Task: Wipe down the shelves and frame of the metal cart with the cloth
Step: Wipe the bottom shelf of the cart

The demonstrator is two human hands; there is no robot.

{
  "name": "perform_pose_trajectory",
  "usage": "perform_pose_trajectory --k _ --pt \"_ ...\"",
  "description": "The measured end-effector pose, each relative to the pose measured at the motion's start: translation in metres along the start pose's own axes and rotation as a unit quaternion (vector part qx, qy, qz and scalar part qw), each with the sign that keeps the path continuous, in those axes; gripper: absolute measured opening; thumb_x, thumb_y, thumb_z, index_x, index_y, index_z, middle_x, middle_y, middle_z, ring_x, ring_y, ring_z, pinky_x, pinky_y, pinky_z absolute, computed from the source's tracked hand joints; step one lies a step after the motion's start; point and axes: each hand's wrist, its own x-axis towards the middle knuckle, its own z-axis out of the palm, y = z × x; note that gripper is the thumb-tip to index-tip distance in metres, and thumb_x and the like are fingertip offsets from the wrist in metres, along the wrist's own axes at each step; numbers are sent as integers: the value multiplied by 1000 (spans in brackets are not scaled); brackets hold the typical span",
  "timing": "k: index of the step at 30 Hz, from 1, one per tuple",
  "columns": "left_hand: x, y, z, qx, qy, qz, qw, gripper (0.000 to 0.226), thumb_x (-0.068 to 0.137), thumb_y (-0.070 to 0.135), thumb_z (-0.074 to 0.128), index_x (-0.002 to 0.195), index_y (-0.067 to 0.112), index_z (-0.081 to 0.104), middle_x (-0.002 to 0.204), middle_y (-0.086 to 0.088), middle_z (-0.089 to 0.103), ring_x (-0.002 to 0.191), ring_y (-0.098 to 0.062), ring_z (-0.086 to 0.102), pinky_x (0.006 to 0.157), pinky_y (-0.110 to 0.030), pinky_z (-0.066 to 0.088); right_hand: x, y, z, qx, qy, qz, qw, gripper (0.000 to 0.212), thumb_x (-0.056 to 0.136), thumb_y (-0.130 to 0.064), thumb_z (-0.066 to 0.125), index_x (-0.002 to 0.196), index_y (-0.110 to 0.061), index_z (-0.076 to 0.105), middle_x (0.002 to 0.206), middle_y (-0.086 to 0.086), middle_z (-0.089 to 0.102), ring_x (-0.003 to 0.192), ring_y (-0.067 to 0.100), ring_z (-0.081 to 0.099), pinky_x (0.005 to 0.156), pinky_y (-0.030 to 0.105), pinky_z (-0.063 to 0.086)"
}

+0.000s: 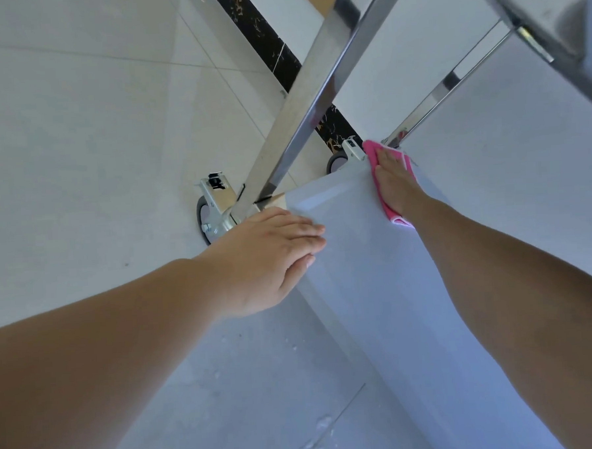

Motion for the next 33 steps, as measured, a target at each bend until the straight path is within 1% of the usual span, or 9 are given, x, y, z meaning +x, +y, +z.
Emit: perform_pose_trajectory --k 3,6,11,14,18,23,25,29,33 --pt "2 0 -2 17 -19 -4 1000 45 99 35 22 140 23 39 150 10 33 139 -6 23 110 -19 -4 -21 -26 6 31 11 -30 999 49 101 -27 15 150 -20 13 158 -2 7 144 15 0 115 30 -7" --pt "-4 2 -11 40 -58 9 997 47 100 35 22 145 22 29 155 7 22 143 -9 11 111 -20 -9 -44 -48 11 8 8 -60 998 50 101 -29 15 150 -20 9 158 -4 3 144 14 -3 112 26 -7" --pt "-34 6 -49 95 -43 53 993 40 94 26 39 128 12 55 138 -6 52 130 -24 44 113 -37 18 -62 -58 6 -54 -35 -53 996 52 102 -30 13 148 -17 -5 158 1 -7 144 18 -10 111 29 -10" --pt "-50 3 -62 94 -90 33 991 43 94 27 31 132 18 50 143 0 45 133 -20 38 111 -38 31 -82 -71 11 -73 -34 -86 993 54 101 -30 16 146 -17 -10 158 2 -8 143 18 -11 109 29 -12" --pt "-72 -11 -72 121 -126 0 985 45 95 25 31 139 26 38 148 10 34 136 -14 28 110 -30 29 -115 -99 15 -111 -30 -137 984 56 96 -35 9 144 -16 -13 158 6 -7 143 19 -13 112 34 -11" --pt "-86 -23 -99 150 -145 6 978 45 92 20 34 136 26 42 142 11 41 131 -15 35 106 -31 34 -161 -134 13 -73 -32 -201 976 59 88 -47 -12 142 -24 -16 156 0 -11 139 13 -21 114 32 -13" --pt "-91 -26 -109 159 -152 7 976 44 92 19 36 134 26 44 140 9 44 130 -15 36 105 -30 34 -175 -140 11 -77 -38 -215 973 57 90 -46 -9 142 -25 -18 156 -1 -14 140 14 -21 115 31 -12" --pt "-97 -30 -121 176 -182 17 967 45 92 21 34 135 29 42 143 12 40 131 -13 33 105 -27 32 -189 -145 6 -142 -31 -241 960 54 93 -41 -3 138 -24 -24 150 -2 -22 135 13 -29 107 27 -24" --pt "-101 -33 -118 168 -155 -3 974 45 92 21 34 136 30 41 144 12 40 133 -12 32 107 -26 28 -193 -147 6 -148 -23 -227 962 56 100 -36 14 141 -23 -22 156 1 -15 142 19 -18 114 32 -15"
